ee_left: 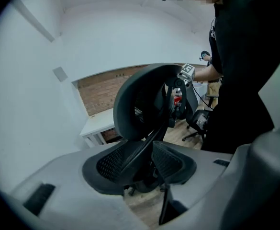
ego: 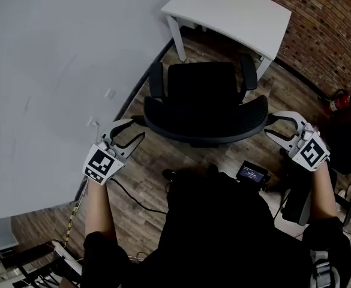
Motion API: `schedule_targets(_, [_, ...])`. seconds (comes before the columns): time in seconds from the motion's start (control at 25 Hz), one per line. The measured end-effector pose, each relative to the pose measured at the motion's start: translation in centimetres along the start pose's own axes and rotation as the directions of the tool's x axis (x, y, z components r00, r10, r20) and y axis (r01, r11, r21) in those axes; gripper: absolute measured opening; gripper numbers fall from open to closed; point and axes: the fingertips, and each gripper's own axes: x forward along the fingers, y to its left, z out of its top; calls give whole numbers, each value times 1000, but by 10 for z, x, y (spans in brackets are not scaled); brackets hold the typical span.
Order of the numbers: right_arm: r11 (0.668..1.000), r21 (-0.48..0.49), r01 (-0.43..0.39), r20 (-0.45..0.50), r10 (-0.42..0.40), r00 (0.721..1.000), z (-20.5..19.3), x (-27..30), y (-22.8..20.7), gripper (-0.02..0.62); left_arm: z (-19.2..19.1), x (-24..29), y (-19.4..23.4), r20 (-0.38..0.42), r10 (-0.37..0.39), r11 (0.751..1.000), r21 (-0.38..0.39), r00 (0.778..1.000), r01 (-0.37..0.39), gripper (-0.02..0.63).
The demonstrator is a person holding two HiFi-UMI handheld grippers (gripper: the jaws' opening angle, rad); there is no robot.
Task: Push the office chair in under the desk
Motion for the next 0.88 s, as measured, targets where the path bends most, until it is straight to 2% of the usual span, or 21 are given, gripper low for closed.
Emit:
schedule_targets(0.16, [994,-15,-105,-57,104,993,-15,1,7,206,-9,9,-1,-137,-65,987,137,988,83,200])
schedule_targets(0.28, [989,-30,-142,-72,140,988,-22,8,9,221,-24,22,-2,-250,-118,967,193,961,169,207])
schedule_targets(0.4, [982,-57,-181,-150,171,974,-36,18,6,232,-35,34,1,-328,-152,942,236,932,237,207])
schedule_targets(0.68, [968,-120,-223,-226,192,955,-56,28,0,221,-65,46,3,-487,-186,901,263,853,346,207])
schedule_targets(0.88, [946,-159,-281,-258,235,937,-58,37,4,193,-71,53,4,-504,-196,885,279,841,373,207])
